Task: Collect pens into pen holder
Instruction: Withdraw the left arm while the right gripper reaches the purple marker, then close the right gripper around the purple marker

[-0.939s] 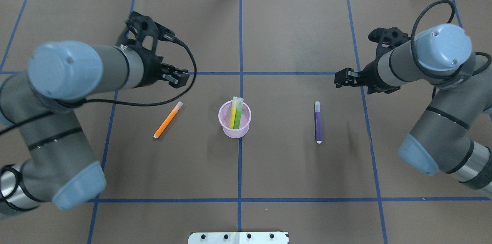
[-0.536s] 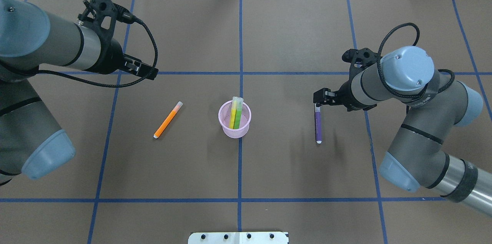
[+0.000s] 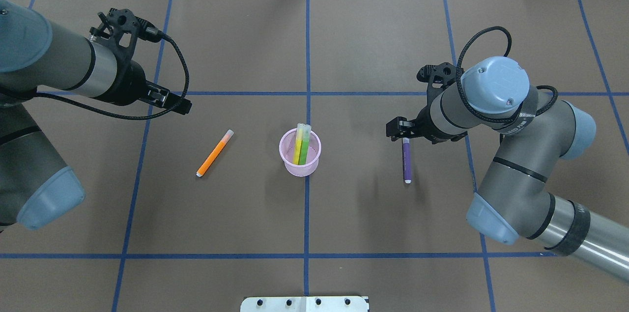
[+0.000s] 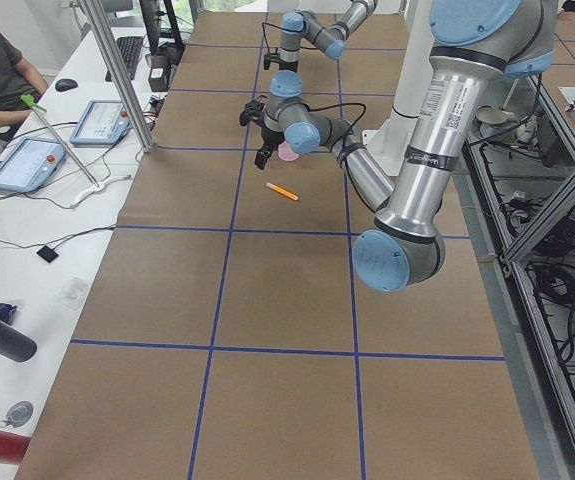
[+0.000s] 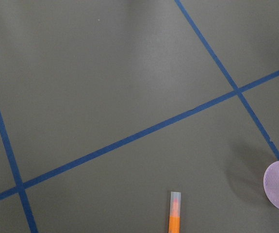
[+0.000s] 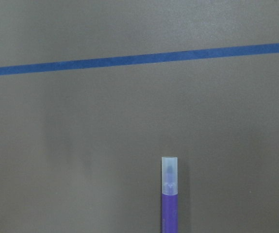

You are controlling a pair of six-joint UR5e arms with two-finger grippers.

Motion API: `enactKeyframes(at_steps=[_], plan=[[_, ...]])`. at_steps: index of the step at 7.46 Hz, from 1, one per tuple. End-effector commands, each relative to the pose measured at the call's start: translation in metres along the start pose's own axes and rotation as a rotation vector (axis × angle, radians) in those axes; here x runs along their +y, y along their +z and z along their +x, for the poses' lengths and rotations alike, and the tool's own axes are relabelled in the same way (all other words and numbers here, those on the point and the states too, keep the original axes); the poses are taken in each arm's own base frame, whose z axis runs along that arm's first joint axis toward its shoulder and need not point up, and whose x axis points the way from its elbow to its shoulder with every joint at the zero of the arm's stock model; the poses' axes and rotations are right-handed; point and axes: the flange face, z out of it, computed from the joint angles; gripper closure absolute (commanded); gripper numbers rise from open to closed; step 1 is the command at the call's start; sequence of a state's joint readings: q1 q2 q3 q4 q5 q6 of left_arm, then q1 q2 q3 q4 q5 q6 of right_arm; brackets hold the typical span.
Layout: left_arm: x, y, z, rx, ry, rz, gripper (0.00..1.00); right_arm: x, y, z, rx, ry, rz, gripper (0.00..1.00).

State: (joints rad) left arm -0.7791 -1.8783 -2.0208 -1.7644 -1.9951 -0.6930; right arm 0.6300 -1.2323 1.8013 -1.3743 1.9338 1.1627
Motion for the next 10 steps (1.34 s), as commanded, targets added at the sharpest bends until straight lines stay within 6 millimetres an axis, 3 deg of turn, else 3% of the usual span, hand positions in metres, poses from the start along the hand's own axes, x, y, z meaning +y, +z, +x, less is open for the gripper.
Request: enactKeyframes(at_steps=[1, 2, 3, 4, 5, 6, 8, 10], plan=[[0.006, -0.002, -0.003, 0.001, -0.002, -0.007, 0.01, -0.007, 0.016, 0.007, 0.031, -0.034, -0.009, 0.10], [0.006, -0.005, -0.001, 0.006, -0.010, -0.001, 0.01, -0.007, 0.024, 0.011, 0.042, -0.011, -0.022, 0.23], [0.005, -0.006, -0.001, 0.006, -0.021, 0.002, 0.01, -0.004, 0.037, -0.001, 0.048, 0.015, -0.033, 0.29], [0.005, -0.007, 0.000, 0.007, -0.022, 0.003, 0.01, -0.005, 0.043, -0.015, 0.043, 0.007, -0.040, 0.30], [0.006, -0.006, -0.001, 0.005, -0.022, 0.003, 0.01, -0.004, 0.049, -0.015, 0.054, 0.009, -0.044, 0.30], [0.005, -0.007, 0.000, 0.006, -0.023, 0.004, 0.01, -0.004, 0.047, -0.015, 0.051, 0.009, -0.043, 0.32], [0.005, -0.007, 0.000, 0.006, -0.032, 0.004, 0.01, -0.004, 0.047, -0.012, 0.053, 0.011, -0.045, 0.51], [0.005, -0.007, 0.000, 0.006, -0.033, 0.004, 0.01, -0.004, 0.049, -0.008, 0.058, 0.013, -0.046, 0.59]])
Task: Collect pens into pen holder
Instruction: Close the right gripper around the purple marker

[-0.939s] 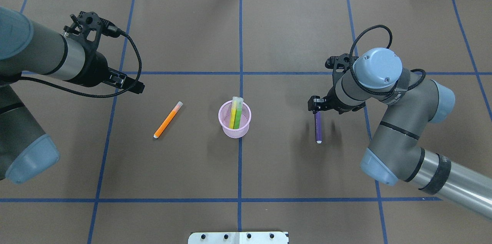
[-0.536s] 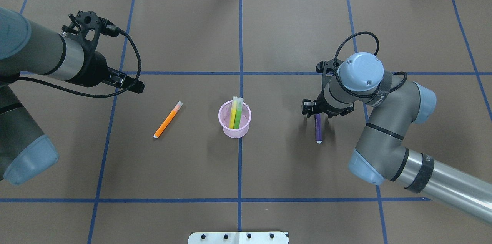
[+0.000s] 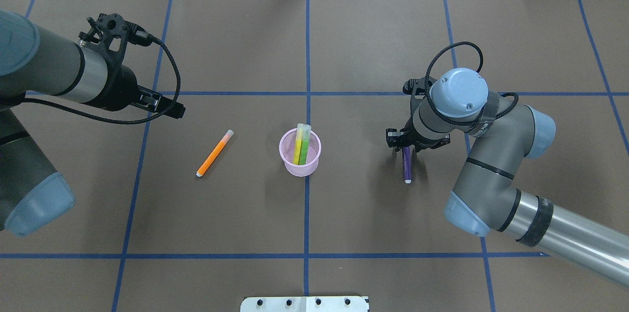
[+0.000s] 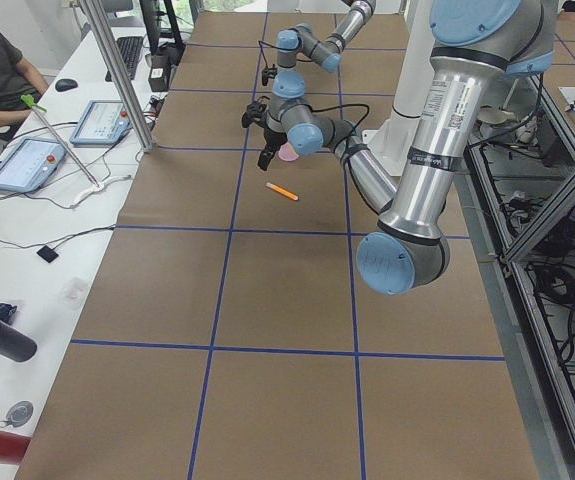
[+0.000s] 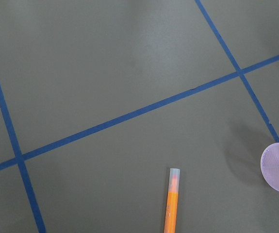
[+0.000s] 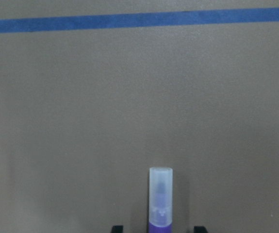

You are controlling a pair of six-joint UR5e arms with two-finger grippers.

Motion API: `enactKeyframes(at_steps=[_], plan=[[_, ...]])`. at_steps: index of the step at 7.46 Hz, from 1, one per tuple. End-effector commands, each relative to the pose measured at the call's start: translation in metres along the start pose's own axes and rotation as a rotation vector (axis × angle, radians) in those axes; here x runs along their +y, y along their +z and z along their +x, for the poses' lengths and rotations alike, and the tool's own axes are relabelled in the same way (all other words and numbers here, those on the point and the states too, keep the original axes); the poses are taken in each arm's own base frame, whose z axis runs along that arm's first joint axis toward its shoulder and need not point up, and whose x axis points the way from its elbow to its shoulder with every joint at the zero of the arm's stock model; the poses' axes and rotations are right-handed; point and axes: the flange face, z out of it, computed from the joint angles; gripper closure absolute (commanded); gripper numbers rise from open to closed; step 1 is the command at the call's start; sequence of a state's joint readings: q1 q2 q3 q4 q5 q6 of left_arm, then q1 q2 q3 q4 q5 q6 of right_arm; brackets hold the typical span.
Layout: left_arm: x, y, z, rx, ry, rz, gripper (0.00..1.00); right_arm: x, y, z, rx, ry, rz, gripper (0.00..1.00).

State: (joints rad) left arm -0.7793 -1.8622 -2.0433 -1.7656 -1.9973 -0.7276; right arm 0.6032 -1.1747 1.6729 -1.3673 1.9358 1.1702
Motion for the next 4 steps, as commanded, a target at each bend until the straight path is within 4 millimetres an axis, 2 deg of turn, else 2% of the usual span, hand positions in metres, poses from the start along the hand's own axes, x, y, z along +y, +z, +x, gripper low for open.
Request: enactKeyframes(at_steps=[1, 2, 3, 4], plan=[[0.0000, 0.0000, 0.0000, 0.000, -0.003, 0.000, 0.01, -0.0007, 0.0032, 0.0035, 0.007, 0.004, -0.002, 0.60], [0.0000, -0.0007, 0.0004, 0.001, -0.002, 0.001, 0.01, -0.0009, 0.0039, 0.0039, 0.008, 0.003, -0.003, 0.63], [0.0006, -0.0011, 0.0003, 0.002, -0.002, 0.000, 0.01, 0.0000, 0.0038, 0.0032, 0.008, 0.002, -0.004, 0.74], [0.0006, -0.0011, 0.0003, 0.002, -0.002, 0.000, 0.01, -0.0007, -0.0004, 0.0017, 0.000, 0.001, -0.003, 1.00]])
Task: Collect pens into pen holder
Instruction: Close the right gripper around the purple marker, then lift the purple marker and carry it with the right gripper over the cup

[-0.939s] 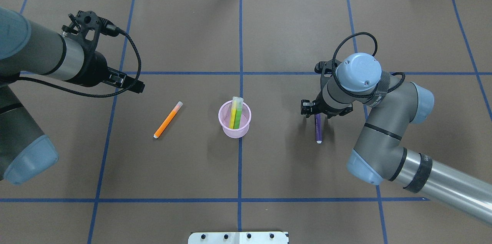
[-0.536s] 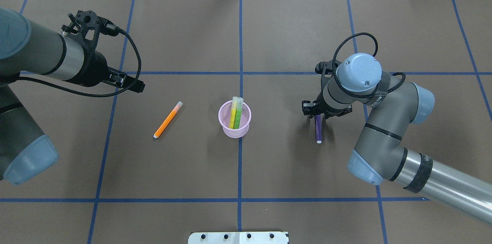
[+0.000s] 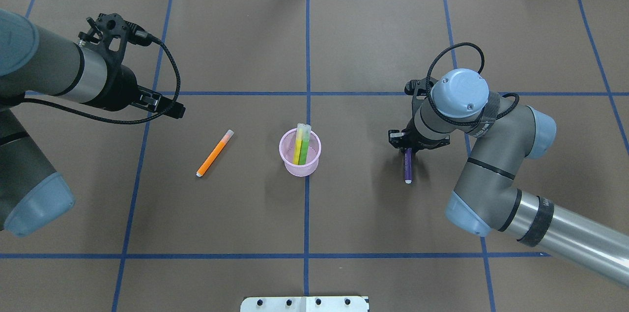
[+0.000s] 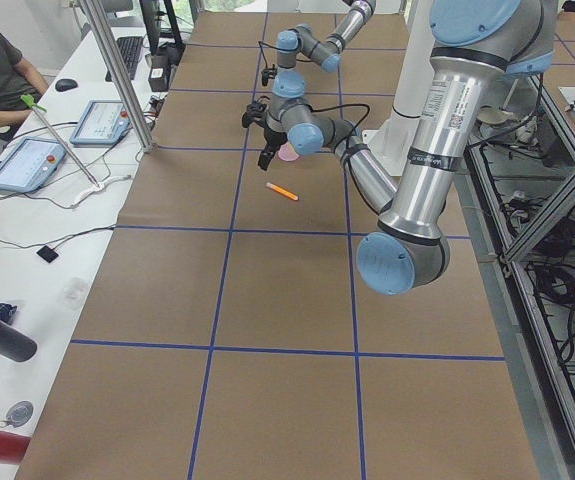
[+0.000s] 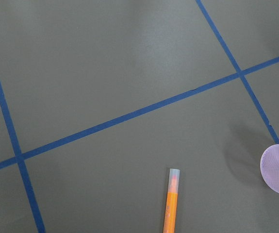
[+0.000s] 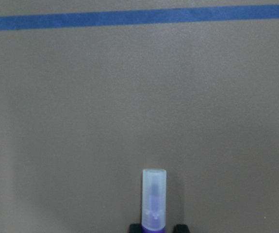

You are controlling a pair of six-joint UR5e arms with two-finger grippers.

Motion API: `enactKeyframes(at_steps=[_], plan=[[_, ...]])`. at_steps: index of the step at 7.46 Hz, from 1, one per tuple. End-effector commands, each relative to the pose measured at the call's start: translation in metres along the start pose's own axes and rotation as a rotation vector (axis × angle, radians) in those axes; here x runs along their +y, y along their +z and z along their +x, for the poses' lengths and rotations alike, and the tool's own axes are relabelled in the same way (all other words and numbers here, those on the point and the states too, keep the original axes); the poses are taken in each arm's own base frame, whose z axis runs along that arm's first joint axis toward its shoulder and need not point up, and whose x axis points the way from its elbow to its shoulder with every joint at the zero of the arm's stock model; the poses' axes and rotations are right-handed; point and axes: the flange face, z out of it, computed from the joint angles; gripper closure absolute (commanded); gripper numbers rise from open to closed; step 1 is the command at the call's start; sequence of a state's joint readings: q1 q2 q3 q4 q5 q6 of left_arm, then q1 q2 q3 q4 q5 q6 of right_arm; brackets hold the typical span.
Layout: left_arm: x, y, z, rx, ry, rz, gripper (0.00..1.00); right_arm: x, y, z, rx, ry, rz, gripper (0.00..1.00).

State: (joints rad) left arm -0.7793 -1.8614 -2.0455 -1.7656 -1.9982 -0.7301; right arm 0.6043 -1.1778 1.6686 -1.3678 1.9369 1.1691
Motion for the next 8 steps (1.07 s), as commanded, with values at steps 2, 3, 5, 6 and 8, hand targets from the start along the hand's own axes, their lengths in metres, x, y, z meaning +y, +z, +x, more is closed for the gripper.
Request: enactKeyframes(at_steps=[2, 3, 5, 6, 8], plan=[[0.004, 0.002, -0.005, -0.001, -0.002, -0.004, 0.01, -0.001, -0.016, -0.006, -0.028, -0.005, 0.008, 1.00], [0.004, 0.001, -0.004, 0.000, 0.000, 0.000, 0.01, -0.003, -0.040, -0.012, -0.060, 0.020, 0.036, 1.00], [0.004, 0.001, -0.004, 0.000, -0.001, -0.001, 0.01, 0.001, -0.079, -0.036, -0.116, 0.006, 0.137, 1.00], [0.004, 0.001, -0.004, 0.000, -0.001, -0.001, 0.01, 0.006, -0.103, -0.045, -0.155, -0.016, 0.172, 1.00], [0.005, 0.003, -0.006, -0.002, -0.015, -0.005, 0.01, 0.042, -0.117, -0.113, -0.213, -0.151, 0.309, 1.00]])
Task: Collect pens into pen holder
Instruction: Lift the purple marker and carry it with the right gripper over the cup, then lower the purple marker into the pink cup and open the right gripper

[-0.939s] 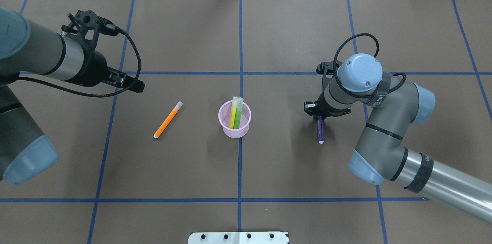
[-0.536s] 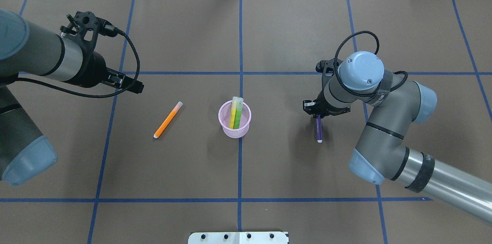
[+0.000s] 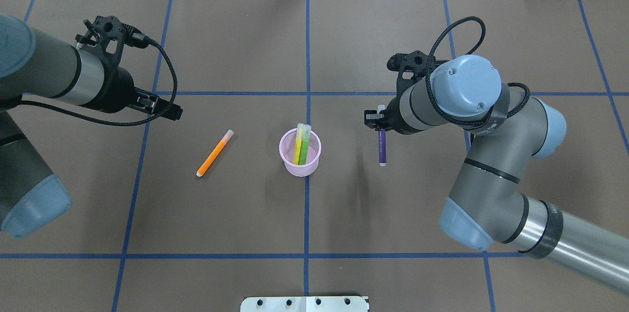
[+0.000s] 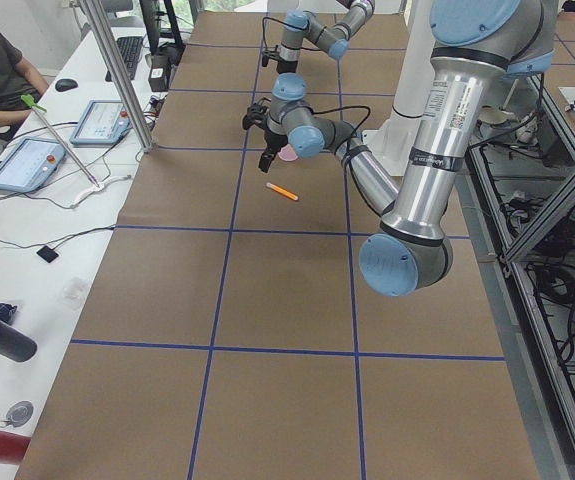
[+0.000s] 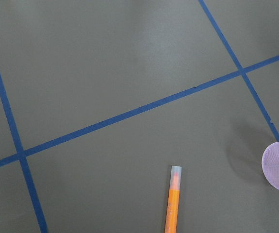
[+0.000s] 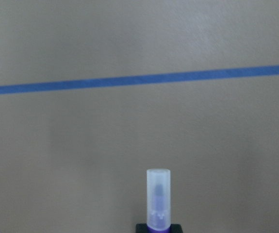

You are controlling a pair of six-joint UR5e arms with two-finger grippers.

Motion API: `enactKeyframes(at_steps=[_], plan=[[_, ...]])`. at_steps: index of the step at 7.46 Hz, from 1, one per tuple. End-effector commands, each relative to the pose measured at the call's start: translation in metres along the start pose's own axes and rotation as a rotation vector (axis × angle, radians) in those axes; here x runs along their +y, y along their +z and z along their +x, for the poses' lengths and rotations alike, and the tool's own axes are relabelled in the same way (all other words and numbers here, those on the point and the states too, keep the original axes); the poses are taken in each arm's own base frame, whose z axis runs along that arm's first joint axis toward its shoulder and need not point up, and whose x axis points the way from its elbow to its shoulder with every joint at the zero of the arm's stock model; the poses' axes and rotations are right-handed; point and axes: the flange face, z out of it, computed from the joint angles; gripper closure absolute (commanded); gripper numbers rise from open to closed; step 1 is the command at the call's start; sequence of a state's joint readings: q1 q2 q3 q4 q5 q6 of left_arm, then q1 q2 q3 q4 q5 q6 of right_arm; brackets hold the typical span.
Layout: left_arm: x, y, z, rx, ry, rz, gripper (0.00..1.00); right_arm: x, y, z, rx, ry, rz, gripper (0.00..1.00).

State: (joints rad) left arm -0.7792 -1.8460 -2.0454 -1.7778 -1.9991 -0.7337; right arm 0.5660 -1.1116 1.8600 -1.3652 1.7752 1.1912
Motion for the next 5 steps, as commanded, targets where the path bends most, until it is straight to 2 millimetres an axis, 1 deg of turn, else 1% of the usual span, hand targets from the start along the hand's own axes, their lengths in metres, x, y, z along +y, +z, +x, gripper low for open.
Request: enactKeyframes(at_steps=[1, 2, 3, 4, 5], plan=[[0.000, 0.004, -0.003, -0.005, -0.025, -0.008, 0.01, 0.019, -0.017, -0.059, -0.106, -0.084, 0.126, 1.00], [0.001, 0.005, -0.002, -0.005, -0.026, -0.009, 0.01, 0.019, -0.022, -0.067, -0.126, -0.088, 0.182, 1.00], [0.001, 0.008, -0.004, -0.009, -0.029, -0.013, 0.01, 0.034, -0.021, -0.082, -0.134, -0.101, 0.299, 1.00], [0.001, 0.008, -0.004, -0.008, -0.029, -0.015, 0.01, 0.067, -0.012, -0.101, -0.158, -0.116, 0.452, 1.00], [0.001, 0.008, -0.004, -0.010, -0.029, -0.014, 0.01, 0.072, -0.012, -0.106, -0.177, -0.106, 0.509, 1.00]])
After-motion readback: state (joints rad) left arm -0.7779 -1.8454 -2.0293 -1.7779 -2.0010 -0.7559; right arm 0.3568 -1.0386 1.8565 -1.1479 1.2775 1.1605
